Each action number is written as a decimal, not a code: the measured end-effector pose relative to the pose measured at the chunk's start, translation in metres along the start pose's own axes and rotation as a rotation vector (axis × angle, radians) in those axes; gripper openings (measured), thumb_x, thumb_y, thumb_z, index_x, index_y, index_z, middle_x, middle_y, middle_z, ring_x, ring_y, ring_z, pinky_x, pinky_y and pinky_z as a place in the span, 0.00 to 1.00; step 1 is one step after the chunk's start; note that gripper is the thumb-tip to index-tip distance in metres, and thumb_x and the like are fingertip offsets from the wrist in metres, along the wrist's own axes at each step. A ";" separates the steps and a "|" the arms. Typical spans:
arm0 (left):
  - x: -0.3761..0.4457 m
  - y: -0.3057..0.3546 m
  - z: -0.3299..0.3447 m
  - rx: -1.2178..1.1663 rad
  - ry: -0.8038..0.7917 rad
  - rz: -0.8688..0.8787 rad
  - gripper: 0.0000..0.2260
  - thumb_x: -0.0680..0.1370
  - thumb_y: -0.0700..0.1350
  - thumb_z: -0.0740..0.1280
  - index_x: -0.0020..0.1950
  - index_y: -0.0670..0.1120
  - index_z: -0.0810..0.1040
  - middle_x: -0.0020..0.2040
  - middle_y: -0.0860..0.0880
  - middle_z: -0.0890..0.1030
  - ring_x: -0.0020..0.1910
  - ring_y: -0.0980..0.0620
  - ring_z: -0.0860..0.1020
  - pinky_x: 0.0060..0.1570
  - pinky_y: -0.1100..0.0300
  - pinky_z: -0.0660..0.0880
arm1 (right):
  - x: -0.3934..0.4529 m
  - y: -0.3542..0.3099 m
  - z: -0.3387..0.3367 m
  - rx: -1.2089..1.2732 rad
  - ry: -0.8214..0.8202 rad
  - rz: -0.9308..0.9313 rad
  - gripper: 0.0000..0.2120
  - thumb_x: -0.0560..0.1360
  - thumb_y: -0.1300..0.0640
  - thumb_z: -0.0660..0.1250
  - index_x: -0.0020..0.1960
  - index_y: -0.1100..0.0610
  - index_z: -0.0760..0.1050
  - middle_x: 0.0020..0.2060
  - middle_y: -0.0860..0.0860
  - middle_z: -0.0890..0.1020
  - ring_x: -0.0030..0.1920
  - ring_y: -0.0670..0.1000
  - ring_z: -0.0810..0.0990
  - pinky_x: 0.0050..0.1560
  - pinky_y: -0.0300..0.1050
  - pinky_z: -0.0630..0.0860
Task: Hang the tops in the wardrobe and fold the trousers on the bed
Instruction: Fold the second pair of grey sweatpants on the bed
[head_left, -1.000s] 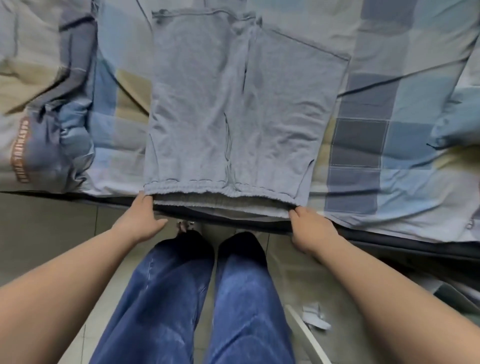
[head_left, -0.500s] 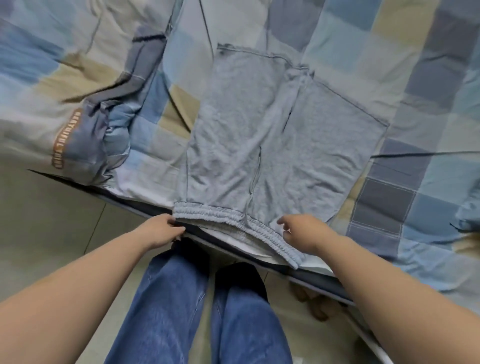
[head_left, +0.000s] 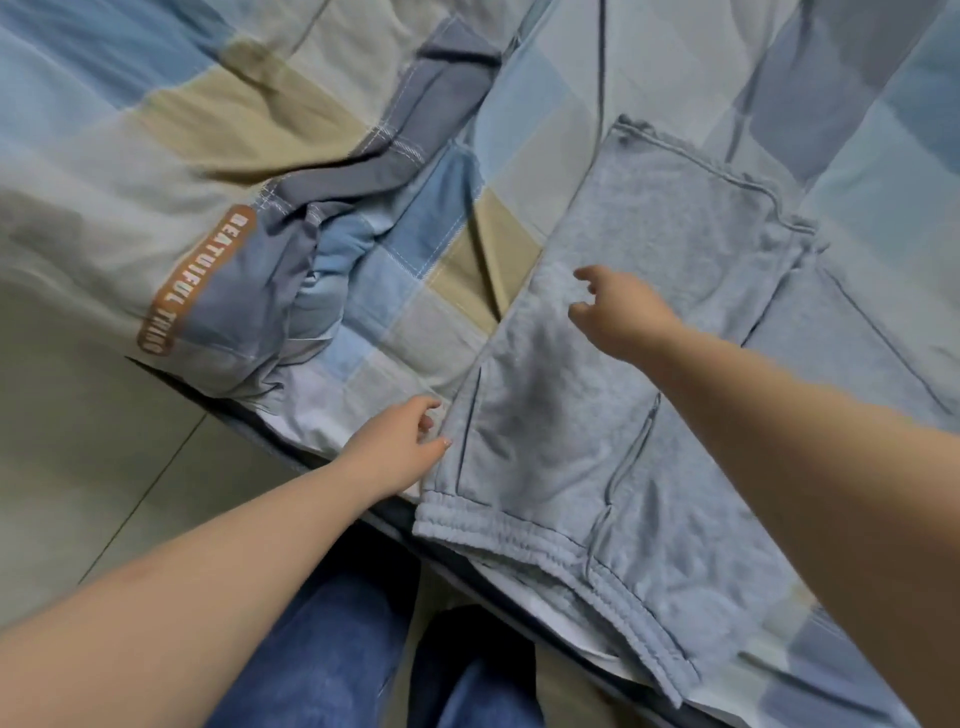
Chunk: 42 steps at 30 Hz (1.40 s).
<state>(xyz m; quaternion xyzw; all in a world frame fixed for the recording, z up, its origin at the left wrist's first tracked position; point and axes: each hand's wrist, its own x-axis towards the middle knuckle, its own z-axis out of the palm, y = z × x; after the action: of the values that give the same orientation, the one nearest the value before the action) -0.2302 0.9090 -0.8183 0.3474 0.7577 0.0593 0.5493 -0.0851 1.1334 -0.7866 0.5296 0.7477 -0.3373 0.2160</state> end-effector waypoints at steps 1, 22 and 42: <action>0.007 -0.007 0.000 -0.032 0.013 0.003 0.24 0.77 0.49 0.67 0.72 0.49 0.66 0.54 0.53 0.73 0.54 0.53 0.74 0.57 0.59 0.71 | 0.013 -0.006 0.004 0.005 -0.001 0.015 0.26 0.78 0.53 0.58 0.75 0.52 0.59 0.70 0.57 0.67 0.46 0.54 0.74 0.43 0.43 0.67; -0.002 -0.004 0.028 0.253 -0.184 0.390 0.27 0.80 0.48 0.58 0.78 0.56 0.53 0.68 0.54 0.64 0.58 0.52 0.73 0.54 0.58 0.72 | 0.073 -0.044 0.035 0.093 0.231 0.212 0.35 0.76 0.41 0.64 0.73 0.62 0.58 0.77 0.54 0.50 0.71 0.57 0.64 0.58 0.50 0.69; -0.071 0.151 0.214 0.564 -0.549 0.567 0.34 0.78 0.46 0.58 0.77 0.59 0.40 0.77 0.54 0.31 0.52 0.36 0.76 0.47 0.50 0.70 | -0.046 0.235 -0.021 -0.015 0.494 0.320 0.26 0.76 0.66 0.53 0.74 0.57 0.55 0.67 0.62 0.63 0.56 0.67 0.72 0.47 0.55 0.67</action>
<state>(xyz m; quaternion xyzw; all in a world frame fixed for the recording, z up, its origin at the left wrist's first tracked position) 0.0376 0.9180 -0.7743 0.6785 0.4469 -0.0950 0.5753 0.1518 1.1685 -0.8059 0.7052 0.6871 -0.1543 0.0819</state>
